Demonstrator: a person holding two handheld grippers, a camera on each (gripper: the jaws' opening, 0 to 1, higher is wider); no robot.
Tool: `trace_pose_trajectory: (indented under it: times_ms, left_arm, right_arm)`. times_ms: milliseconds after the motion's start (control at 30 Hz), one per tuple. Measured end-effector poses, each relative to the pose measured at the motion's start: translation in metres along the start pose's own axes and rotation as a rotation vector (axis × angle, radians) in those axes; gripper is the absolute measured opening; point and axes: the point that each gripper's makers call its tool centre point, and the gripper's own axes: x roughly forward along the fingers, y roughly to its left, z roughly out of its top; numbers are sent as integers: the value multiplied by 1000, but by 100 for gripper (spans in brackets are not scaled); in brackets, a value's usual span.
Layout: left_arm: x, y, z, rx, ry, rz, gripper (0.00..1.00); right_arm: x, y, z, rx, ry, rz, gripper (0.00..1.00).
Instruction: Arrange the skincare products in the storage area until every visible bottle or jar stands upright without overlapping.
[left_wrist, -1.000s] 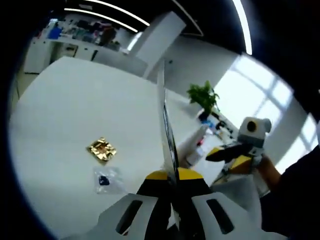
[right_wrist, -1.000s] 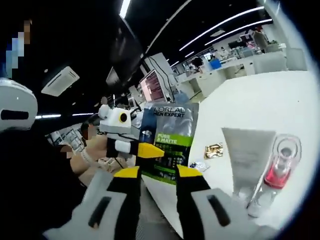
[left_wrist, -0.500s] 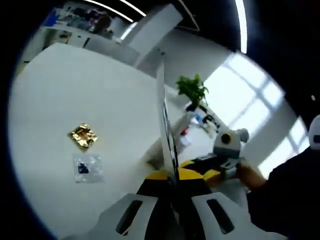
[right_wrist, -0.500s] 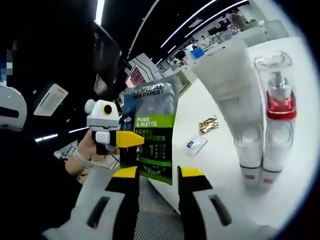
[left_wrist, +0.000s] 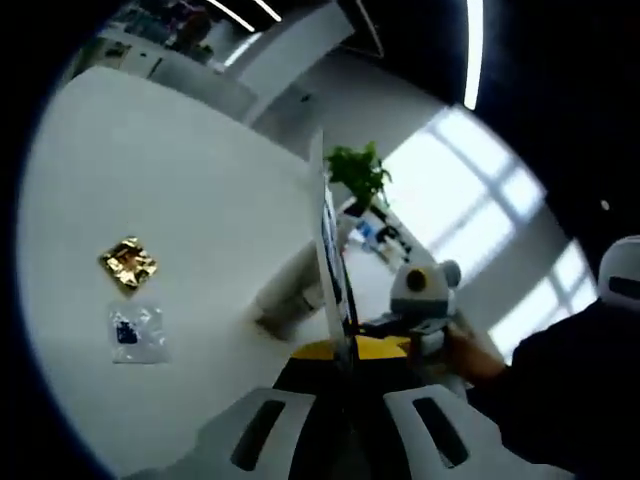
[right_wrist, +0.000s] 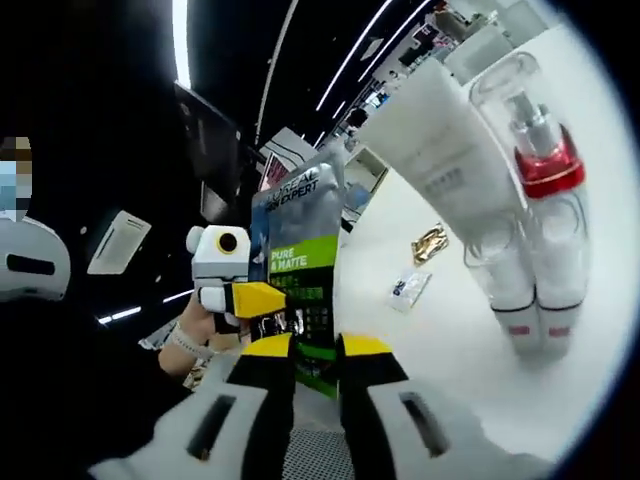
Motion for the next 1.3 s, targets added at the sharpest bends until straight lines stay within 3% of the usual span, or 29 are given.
trace_pose_trajectory:
  times_ms: [367,567,600,700,867,1300]
  left_arm:
    - [-1,14,-4,2,22,68,0]
    - [-1,20,-1,120,5,99,8]
    - [-2,20,0,118,0,95,10]
    - [-7,22,8,138,-37,91,14]
    - [-16,31,24,98,-85,88,14]
    - [-21,58,45,72,-117,91,10]
  right_arm:
    - [-1,2,-2,10,13,12,3]
    - [-4,1,0,-48,5,-3,1]
    - [-4,2,3,-108,-4,0,1]
    - [-5,4,2,-87,-2,11,1]
    - [-6,5,-2,-82,16,14,1]
    - [-6,-6,-6,-85,47,-32,1]
